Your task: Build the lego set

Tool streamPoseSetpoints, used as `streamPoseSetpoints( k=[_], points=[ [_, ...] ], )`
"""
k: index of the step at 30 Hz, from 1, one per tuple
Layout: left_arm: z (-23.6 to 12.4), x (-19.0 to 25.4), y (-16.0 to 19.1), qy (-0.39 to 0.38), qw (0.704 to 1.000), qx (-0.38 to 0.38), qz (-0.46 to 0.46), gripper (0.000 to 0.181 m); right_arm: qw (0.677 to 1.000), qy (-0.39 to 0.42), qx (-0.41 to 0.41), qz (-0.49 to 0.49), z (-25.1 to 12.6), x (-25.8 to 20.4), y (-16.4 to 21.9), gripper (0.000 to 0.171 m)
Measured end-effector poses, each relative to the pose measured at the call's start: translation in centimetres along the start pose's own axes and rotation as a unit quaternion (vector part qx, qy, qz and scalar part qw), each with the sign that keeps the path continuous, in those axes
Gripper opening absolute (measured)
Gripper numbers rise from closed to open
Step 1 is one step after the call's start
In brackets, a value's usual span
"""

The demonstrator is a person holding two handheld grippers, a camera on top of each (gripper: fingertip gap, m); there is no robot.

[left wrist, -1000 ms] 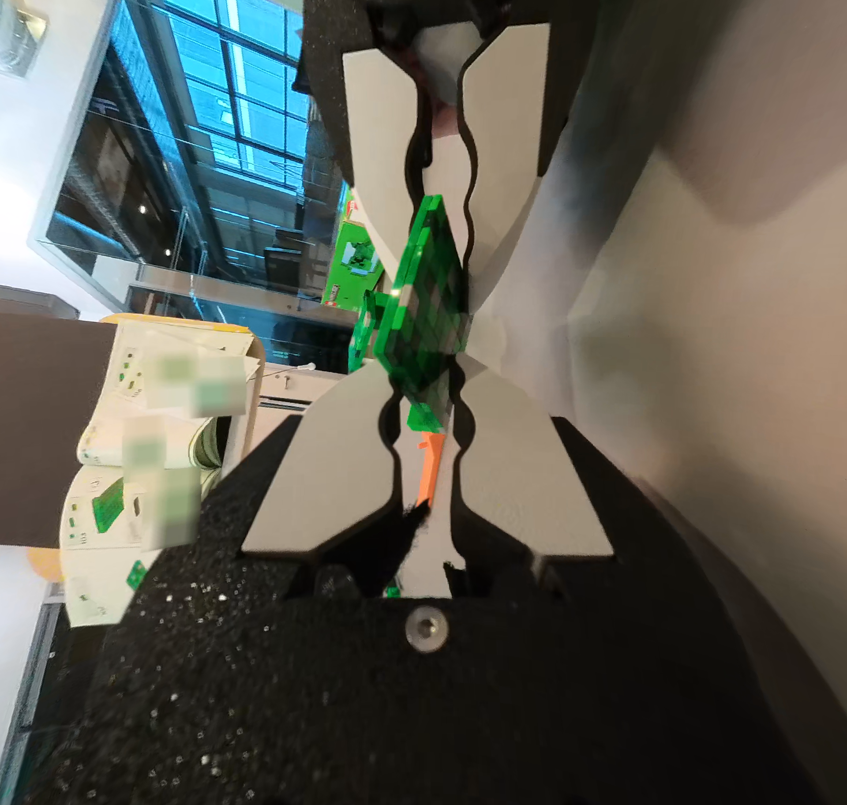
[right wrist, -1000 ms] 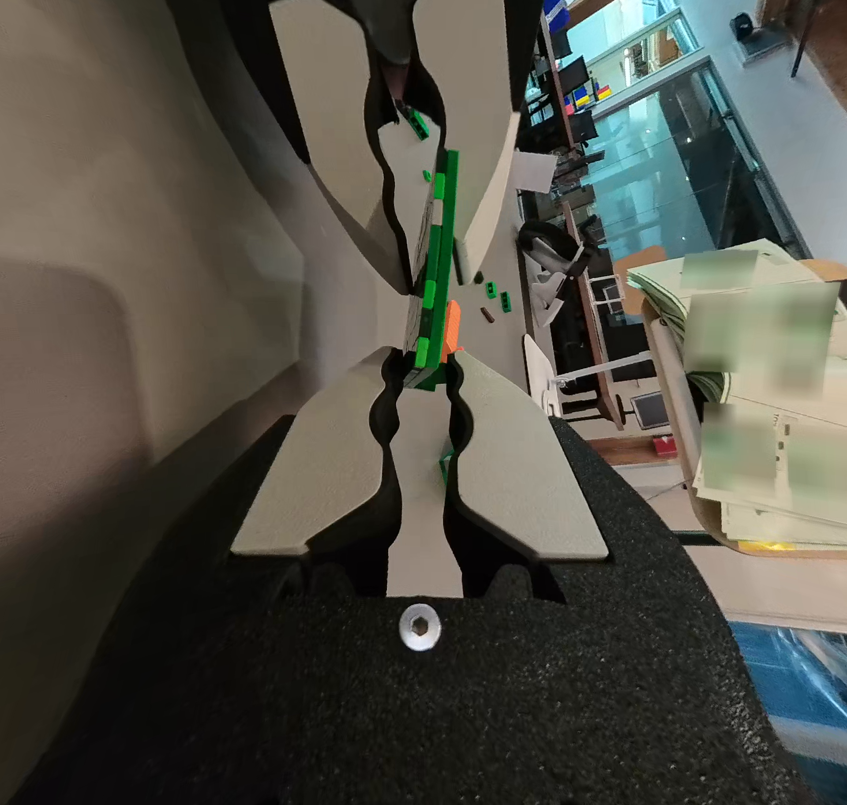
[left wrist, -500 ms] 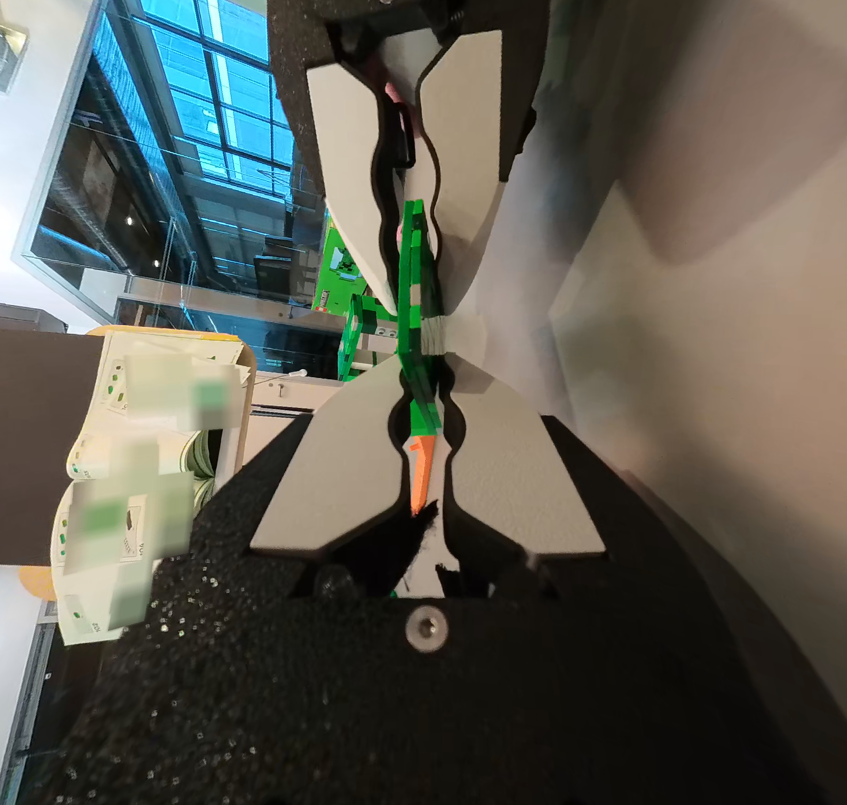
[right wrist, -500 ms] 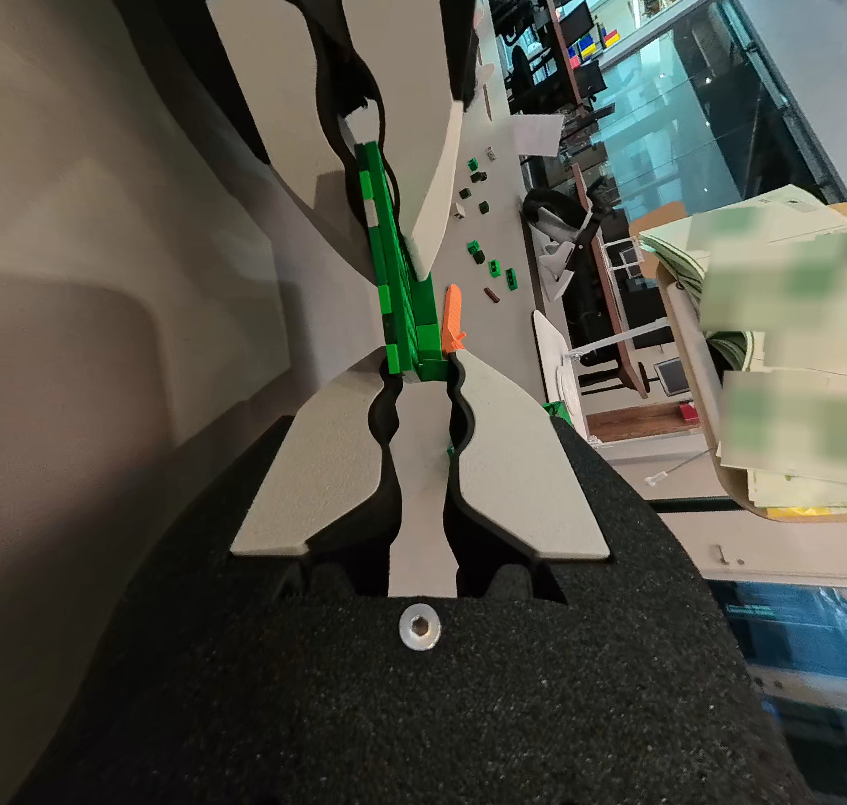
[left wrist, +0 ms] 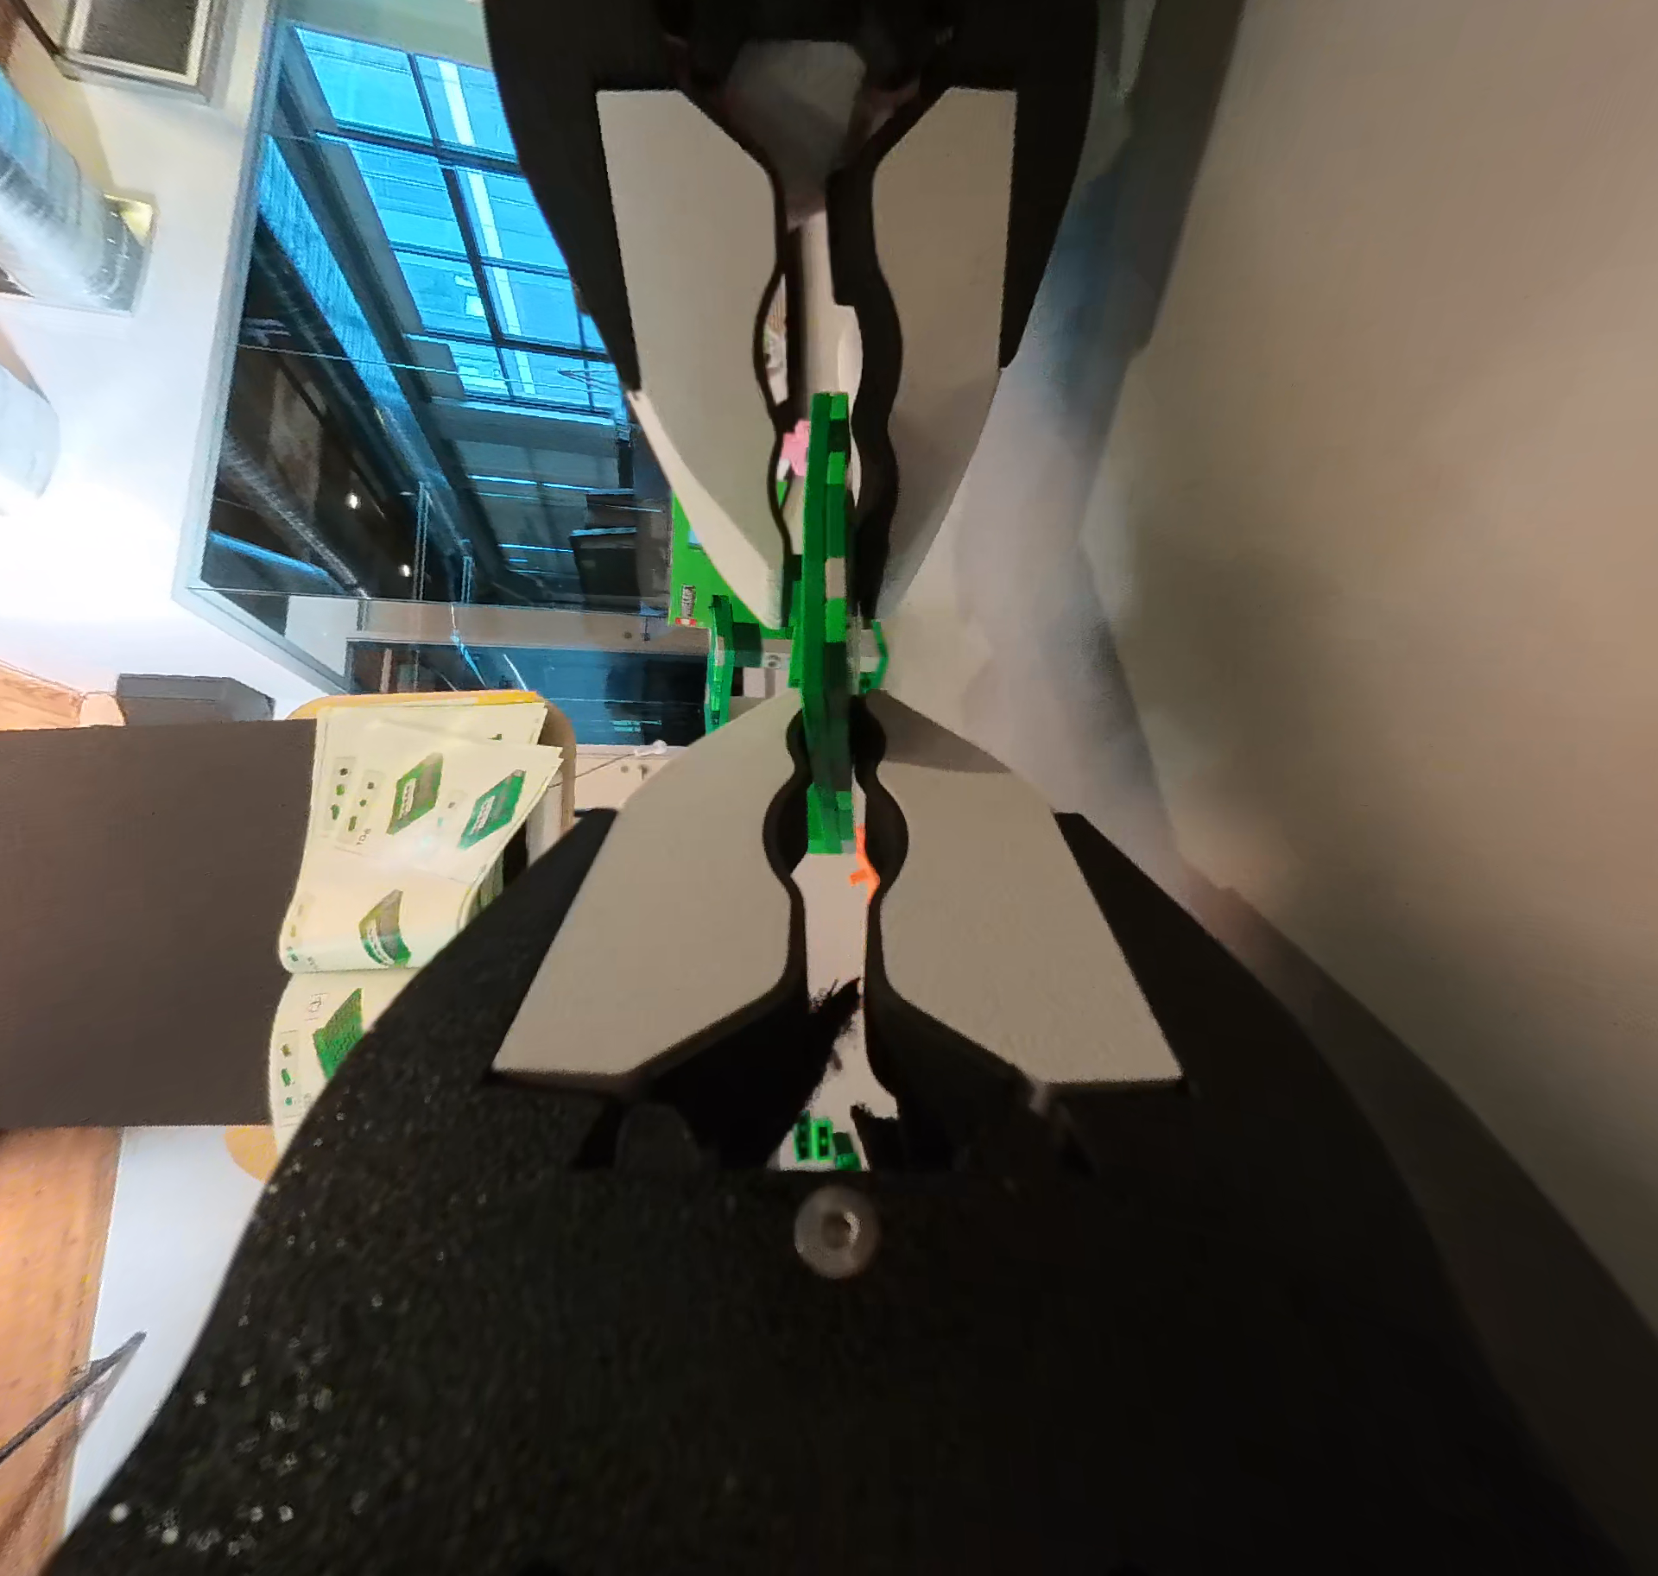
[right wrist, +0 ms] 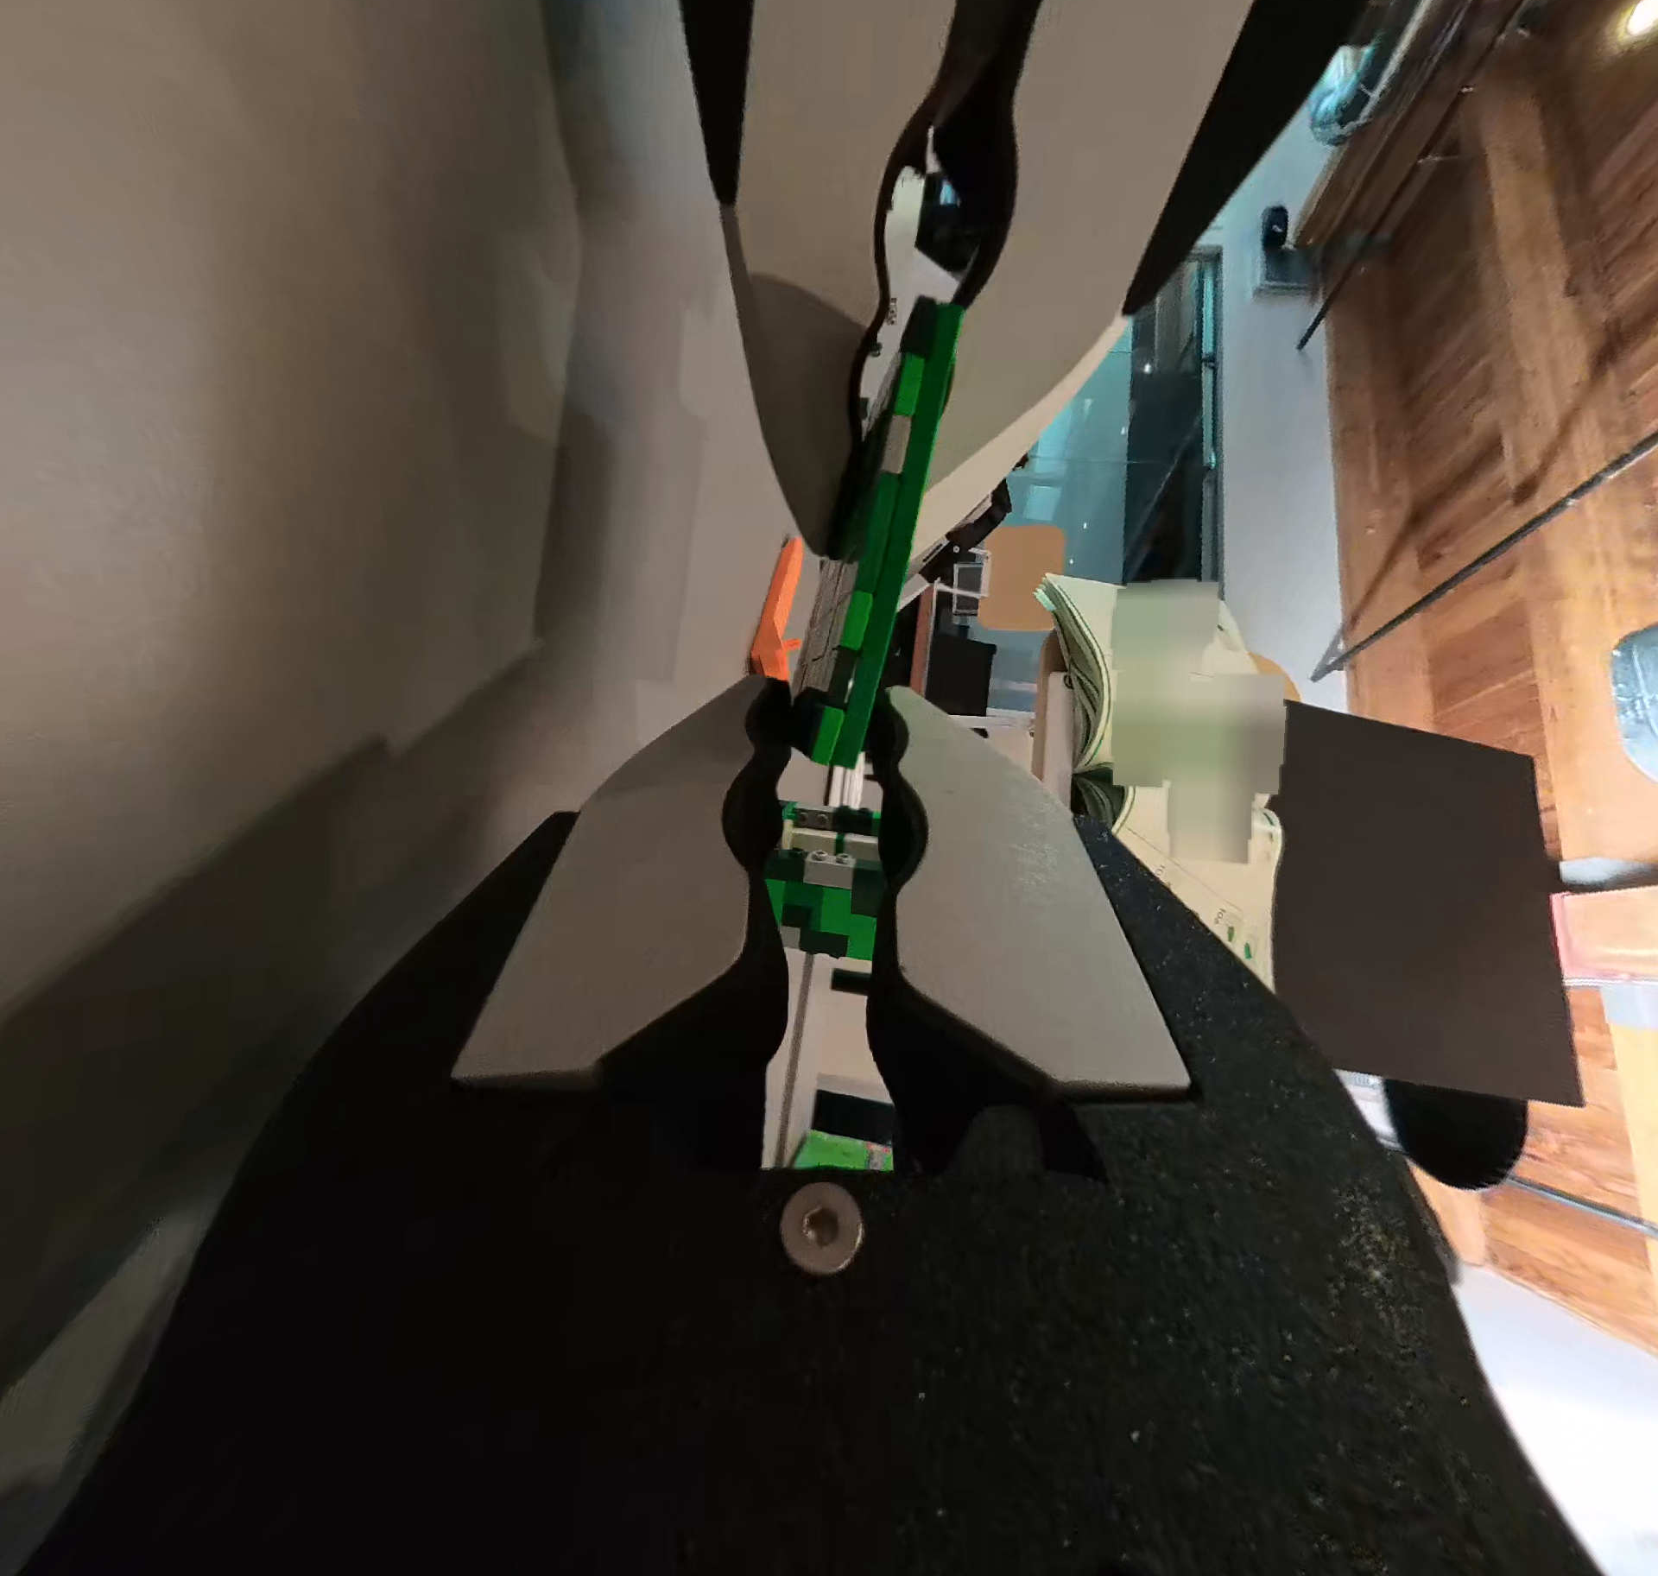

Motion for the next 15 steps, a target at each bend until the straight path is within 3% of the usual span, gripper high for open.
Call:
streamPoseSetpoints(
  k=[8,15],
  points=[
    [-0.3,-0.6,-0.1,-0.044,0.999,0.004,0.012,0.006,0.988,-0.006,0.023,0.155,-0.1,1.2,0.4,0.020],
    [-0.1,-0.9,0.1,-0.048,0.999,0.004,-0.005,0.010,0.988,-0.011,0.023,0.149,0.0,0.9,0.3,0.019]
  ],
)
Point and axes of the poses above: each gripper's, where its closed fingertips meet, z out along the fingers, y out of its underside, x = y × z across the jaws, the point moved 8 cm from there along -z, back along the fingers, and after that the axes turned 8 degrees about -x, right-handed, at the moved point
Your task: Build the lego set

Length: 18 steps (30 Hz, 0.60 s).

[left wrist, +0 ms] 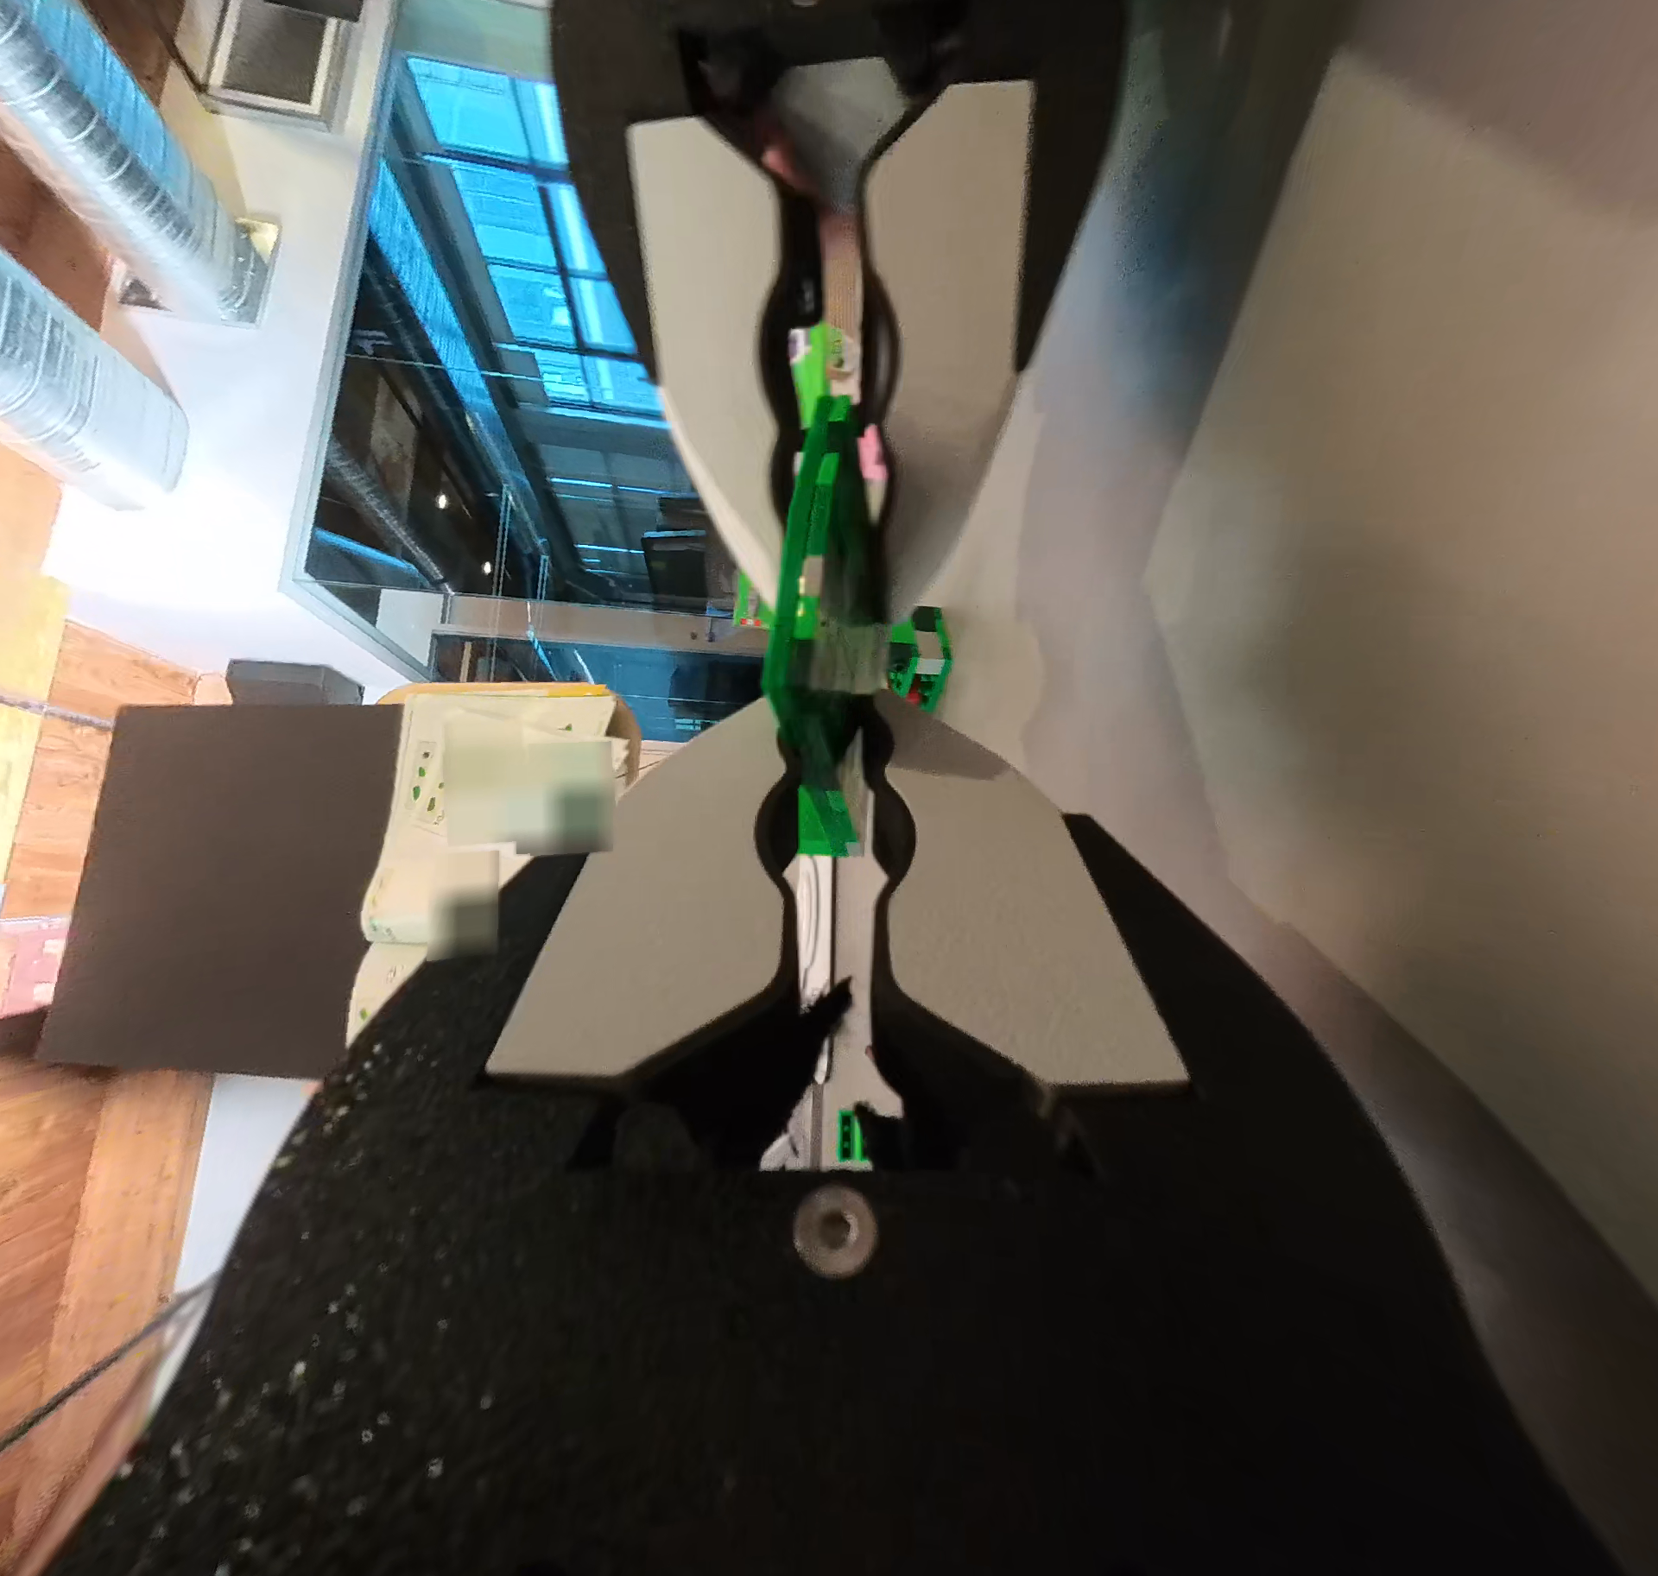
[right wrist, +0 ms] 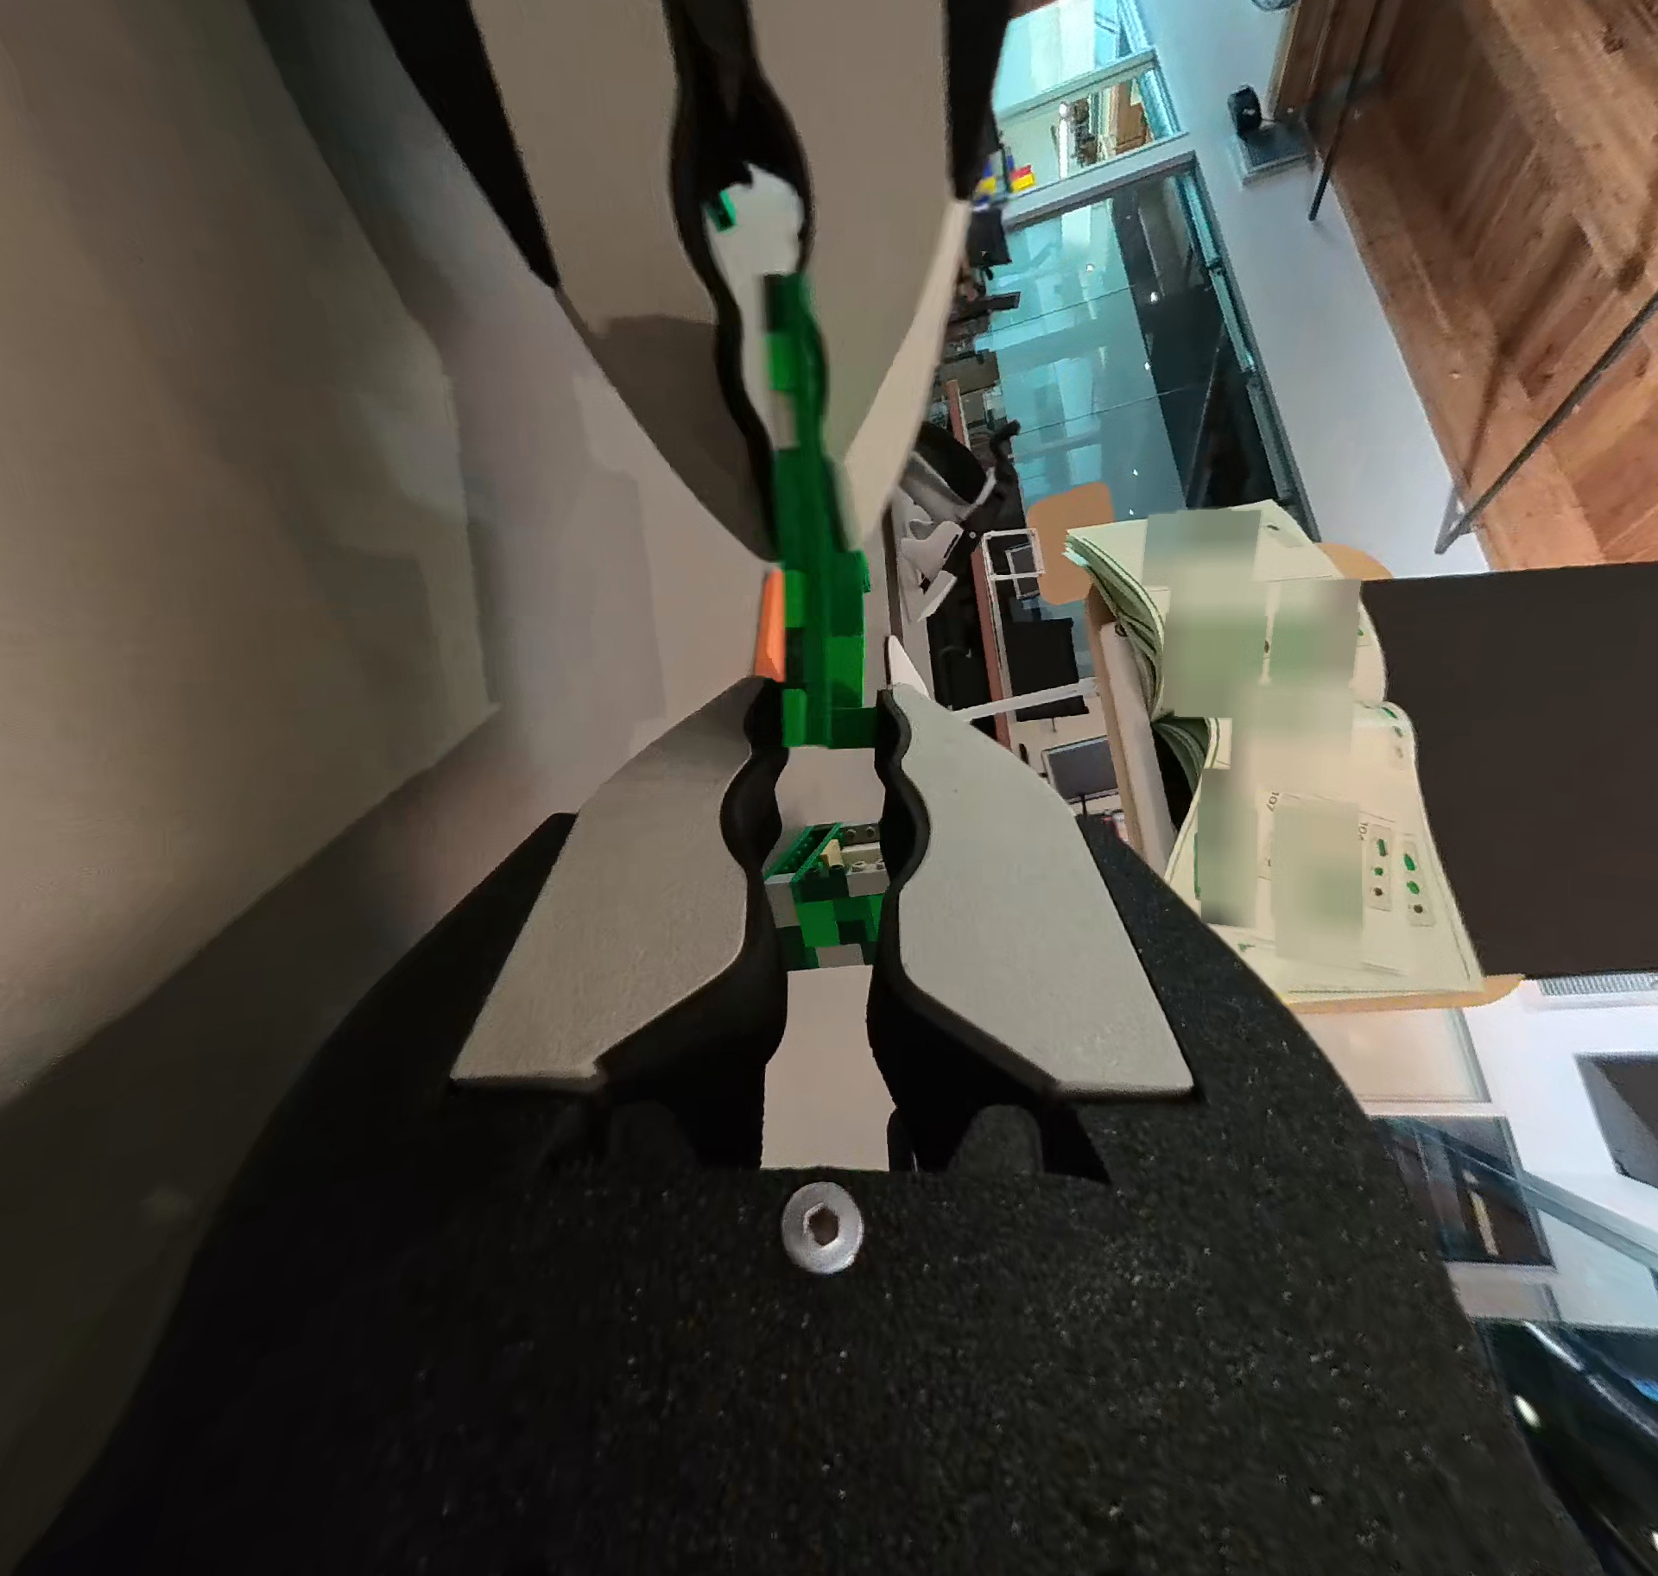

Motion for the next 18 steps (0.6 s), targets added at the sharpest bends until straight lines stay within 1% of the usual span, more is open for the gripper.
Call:
streamPoseSetpoints(
  k=[3,5,7,10,12,13,15,16,18],
  points=[
    [-0.1,-0.9,0.2,-0.033,0.999,0.003,-0.030,0.028,1.000,-0.001,0.006,-0.002,0.0,-0.1,-0.2,0.017],
    [0.0,-1.0,0.6,-0.031,0.999,-0.007,-0.028,0.038,1.000,0.007,0.010,-0.001,-0.1,0.1,0.0,0.018],
    [0.2,-1.0,0.9,-0.019,0.999,-0.015,-0.032,0.044,0.999,0.020,0.010,-0.023,-0.2,0.2,0.1,0.017],
    [0.4,-1.0,1.2,-0.009,0.999,-0.022,-0.041,0.049,0.996,0.028,0.035,-0.072,-0.6,-0.1,0.0,0.017],
    [0.4,-0.9,1.1,-0.002,0.999,-0.016,-0.039,0.047,0.994,0.031,0.048,-0.093,-0.9,-0.3,-0.3,0.018],
    [0.3,-0.7,0.9,0.001,0.999,-0.007,-0.032,0.042,0.993,0.031,0.054,-0.097,-1.0,-0.3,-0.4,0.018],
    [0.0,-0.5,0.5,-0.002,1.000,0.016,-0.011,0.025,0.992,0.035,0.070,-0.101,-1.3,-0.2,-0.8,0.018],
    [-0.2,-0.5,0.3,-0.009,1.000,0.020,-0.001,0.020,0.991,0.036,0.071,-0.106,-1.3,-0.3,-1.0,0.018],
    [-0.4,-0.6,0.1,-0.018,0.999,0.028,0.014,0.019,0.990,0.044,0.079,-0.105,-1.6,-0.2,-1.1,0.018]
  ],
)
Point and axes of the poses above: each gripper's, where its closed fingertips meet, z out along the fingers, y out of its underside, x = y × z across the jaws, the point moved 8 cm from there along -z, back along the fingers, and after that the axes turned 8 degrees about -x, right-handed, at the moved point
